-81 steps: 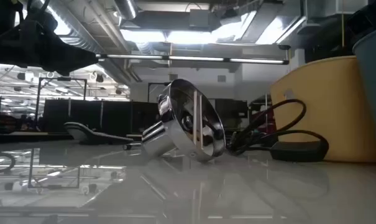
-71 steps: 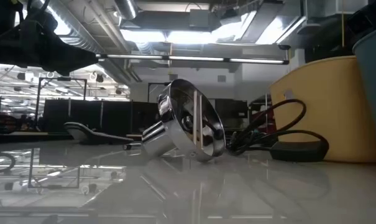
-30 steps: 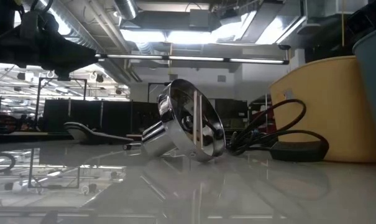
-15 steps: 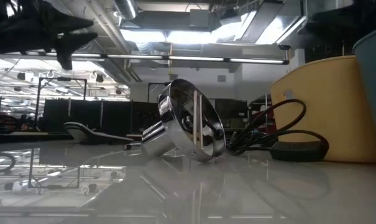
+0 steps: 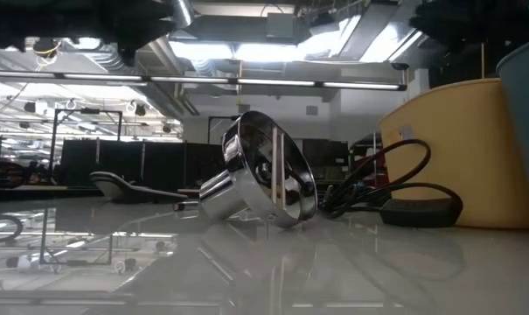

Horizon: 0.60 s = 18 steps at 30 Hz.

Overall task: Sort batteries
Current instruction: Put the black battery into the yellow bin

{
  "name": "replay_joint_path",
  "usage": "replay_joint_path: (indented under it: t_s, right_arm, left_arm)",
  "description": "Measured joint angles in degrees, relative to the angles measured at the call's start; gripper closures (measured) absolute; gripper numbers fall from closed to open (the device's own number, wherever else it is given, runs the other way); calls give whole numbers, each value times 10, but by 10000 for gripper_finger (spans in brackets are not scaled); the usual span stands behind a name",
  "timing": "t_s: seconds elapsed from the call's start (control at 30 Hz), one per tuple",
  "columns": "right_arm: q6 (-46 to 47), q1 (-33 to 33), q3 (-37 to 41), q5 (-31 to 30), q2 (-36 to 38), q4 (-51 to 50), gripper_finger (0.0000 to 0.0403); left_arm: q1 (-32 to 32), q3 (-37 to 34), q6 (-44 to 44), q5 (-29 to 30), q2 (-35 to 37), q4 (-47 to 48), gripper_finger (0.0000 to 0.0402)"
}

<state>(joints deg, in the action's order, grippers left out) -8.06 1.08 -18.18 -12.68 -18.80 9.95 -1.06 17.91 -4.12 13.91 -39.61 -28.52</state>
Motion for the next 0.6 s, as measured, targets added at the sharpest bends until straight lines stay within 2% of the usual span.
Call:
replay_joint_path:
  t_s: [0.1,0.27,0.5,0.6]
  right_arm:
    - [-11,0,-55,-24,-68,-60,233]
    - [-45,-2,-166,-42,-181,-186,233]
    - [-85,-54,-286,-42,-338,-312,233]
    - [-92,-91,-312,-5,-395,-329,233]
  left_arm:
    - [-5,35,-2,0,-65,16,268]
    - [-16,70,-55,0,-162,47,268]
    - [-35,100,-113,0,-266,86,268]
    - [-45,108,-141,0,-294,122,268]
